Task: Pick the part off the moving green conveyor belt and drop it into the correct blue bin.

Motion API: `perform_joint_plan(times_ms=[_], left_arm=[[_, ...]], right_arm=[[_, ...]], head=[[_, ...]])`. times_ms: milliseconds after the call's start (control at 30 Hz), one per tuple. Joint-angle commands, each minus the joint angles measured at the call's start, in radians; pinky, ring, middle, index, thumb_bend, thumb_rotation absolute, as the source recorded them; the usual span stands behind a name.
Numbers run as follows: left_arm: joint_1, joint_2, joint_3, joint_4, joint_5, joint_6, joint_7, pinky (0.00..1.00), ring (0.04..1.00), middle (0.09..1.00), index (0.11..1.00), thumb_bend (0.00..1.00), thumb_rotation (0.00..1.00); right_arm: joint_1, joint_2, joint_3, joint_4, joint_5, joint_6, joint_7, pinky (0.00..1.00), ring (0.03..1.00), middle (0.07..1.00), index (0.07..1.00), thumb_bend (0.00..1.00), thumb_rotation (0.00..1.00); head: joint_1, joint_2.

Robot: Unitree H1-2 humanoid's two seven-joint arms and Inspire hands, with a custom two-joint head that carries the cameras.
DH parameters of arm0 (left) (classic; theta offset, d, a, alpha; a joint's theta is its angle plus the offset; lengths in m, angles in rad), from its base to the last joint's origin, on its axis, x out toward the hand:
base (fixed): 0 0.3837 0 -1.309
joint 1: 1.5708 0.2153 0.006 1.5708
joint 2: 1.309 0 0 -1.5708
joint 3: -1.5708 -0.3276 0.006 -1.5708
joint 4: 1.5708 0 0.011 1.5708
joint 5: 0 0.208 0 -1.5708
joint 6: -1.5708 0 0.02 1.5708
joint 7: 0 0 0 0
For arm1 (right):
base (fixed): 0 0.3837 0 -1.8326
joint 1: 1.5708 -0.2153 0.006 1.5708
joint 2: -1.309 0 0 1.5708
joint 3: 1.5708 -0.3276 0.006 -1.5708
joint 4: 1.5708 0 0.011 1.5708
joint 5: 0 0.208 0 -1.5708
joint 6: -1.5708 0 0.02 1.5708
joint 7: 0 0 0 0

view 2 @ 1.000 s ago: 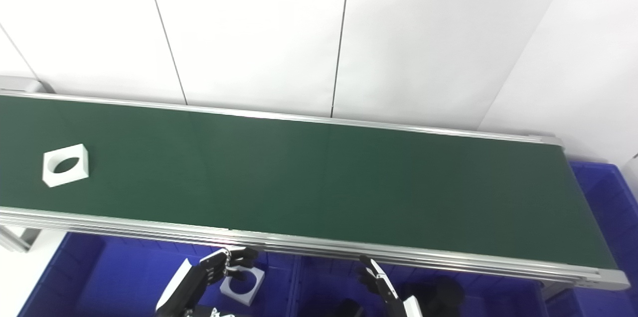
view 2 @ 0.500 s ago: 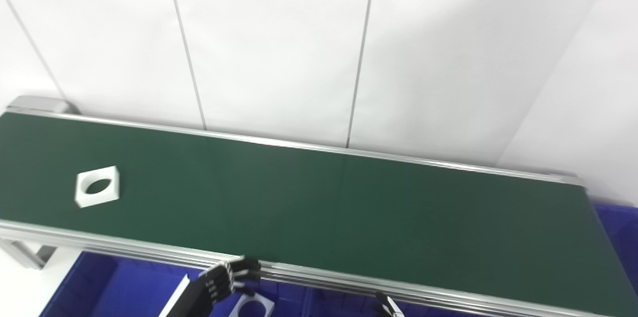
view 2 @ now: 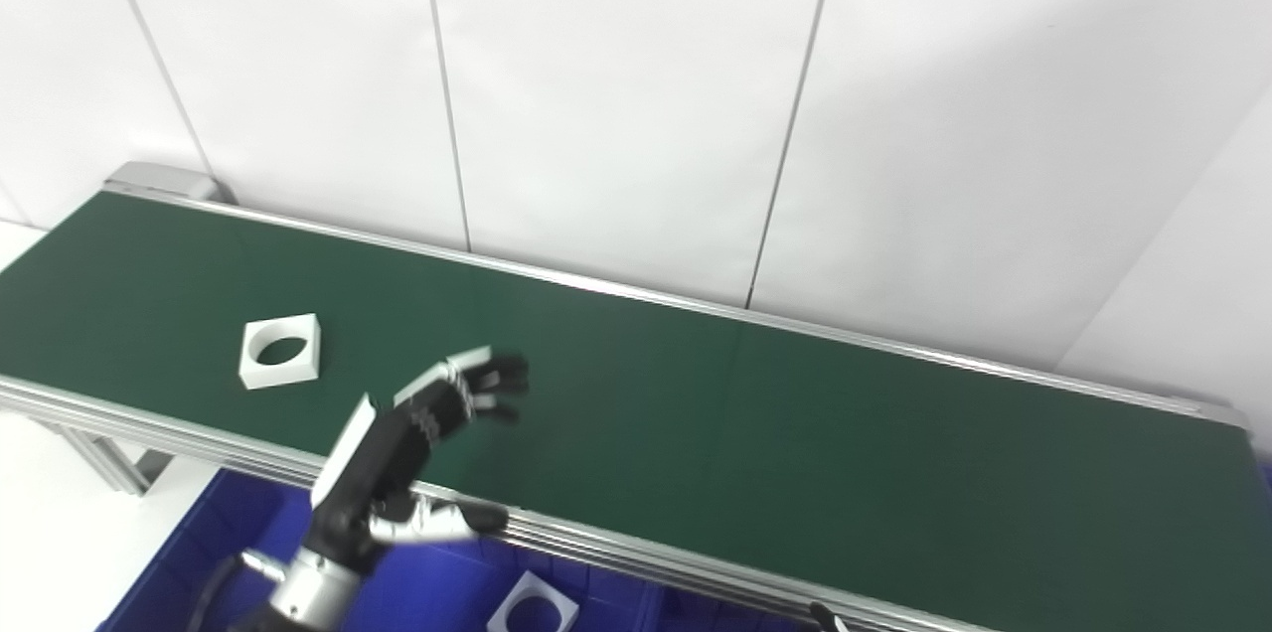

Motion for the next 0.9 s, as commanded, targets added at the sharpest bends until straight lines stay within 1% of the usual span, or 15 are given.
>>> perform_joint_plan(times_ms=[0,33,67,100,133,200,333,400,500,567,700,867], left_arm=[[-0.027,-0.004,0.019,-0.041,0.025,0.049,0.022,0.75,0.832,0.859,0.83,0.82,0.43],[-0.035,-0.001,0.025,-0.047,0.031,0.067,0.024,0.77,0.847,0.87,0.84,0.81,0.43],[-0.048,0.009,0.039,-0.053,0.059,0.094,0.03,0.78,0.853,0.874,0.844,0.81,0.43],[-0.061,0.017,0.051,-0.057,0.085,0.12,0.035,0.81,0.873,0.891,0.862,0.8,0.44],[-0.073,0.026,0.063,-0.06,0.101,0.148,0.036,0.83,0.882,0.898,0.87,0.79,0.45],[-0.095,0.04,0.085,-0.058,0.128,0.198,0.041,0.87,0.906,0.914,0.885,0.79,0.43],[-0.136,0.081,0.116,-0.027,0.153,0.249,0.042,0.91,0.93,0.932,0.896,0.8,0.4],[-0.155,0.114,0.125,-0.005,0.178,0.26,0.041,0.91,0.941,0.946,0.9,0.8,0.38],[-0.184,0.168,0.131,0.036,0.216,0.274,0.037,0.91,0.951,0.955,0.904,0.8,0.39],[-0.202,0.195,0.134,0.065,0.226,0.273,0.04,0.91,0.95,0.952,0.903,0.8,0.38],[-0.237,0.234,0.138,0.116,0.249,0.288,0.048,0.92,0.97,0.957,0.905,0.81,0.34],[-0.284,0.268,0.139,0.193,0.276,0.306,0.049,0.91,0.971,0.966,0.922,0.85,0.28]], right_arm=[[-0.01,-0.006,-0.005,-0.012,0.016,-0.061,0.005,0.87,0.849,0.862,0.931,0.84,0.32],[-0.01,-0.006,-0.006,-0.012,0.017,-0.061,0.006,0.87,0.849,0.862,0.932,0.84,0.32],[-0.012,-0.006,-0.006,-0.011,0.017,-0.061,0.005,0.87,0.849,0.861,0.932,0.83,0.32],[-0.014,-0.007,-0.005,-0.01,0.015,-0.062,0.004,0.87,0.85,0.86,0.931,0.83,0.31],[-0.016,-0.009,-0.004,-0.009,0.009,-0.062,0.001,0.87,0.851,0.86,0.932,0.82,0.31],[-0.018,-0.009,-0.004,-0.009,0.012,-0.06,0.002,0.86,0.847,0.859,0.931,0.83,0.32],[-0.014,-0.008,-0.006,-0.019,0.036,-0.053,0.018,0.87,0.857,0.868,0.935,0.83,0.33],[-0.014,-0.009,-0.008,-0.019,0.042,-0.056,0.022,0.88,0.856,0.863,0.932,0.84,0.34],[-0.014,-0.009,-0.01,-0.023,0.049,-0.054,0.029,0.88,0.857,0.864,0.932,0.84,0.34],[-0.012,-0.008,-0.011,-0.031,0.053,-0.05,0.032,0.87,0.858,0.868,0.935,0.84,0.33],[-0.007,-0.004,-0.015,-0.041,0.053,-0.048,0.031,0.86,0.852,0.866,0.931,0.84,0.34],[-0.002,-0.004,-0.019,-0.051,0.044,-0.043,0.032,0.84,0.851,0.869,0.935,0.83,0.35]], head=[[0.003,0.002],[0.003,0.002],[0.008,0.004],[0.01,0.004],[0.01,0.004],[0.013,0.01],[0.014,0.021],[0.015,0.025],[0.01,0.037],[0.005,0.043],[0.001,0.05],[0.005,0.06]])
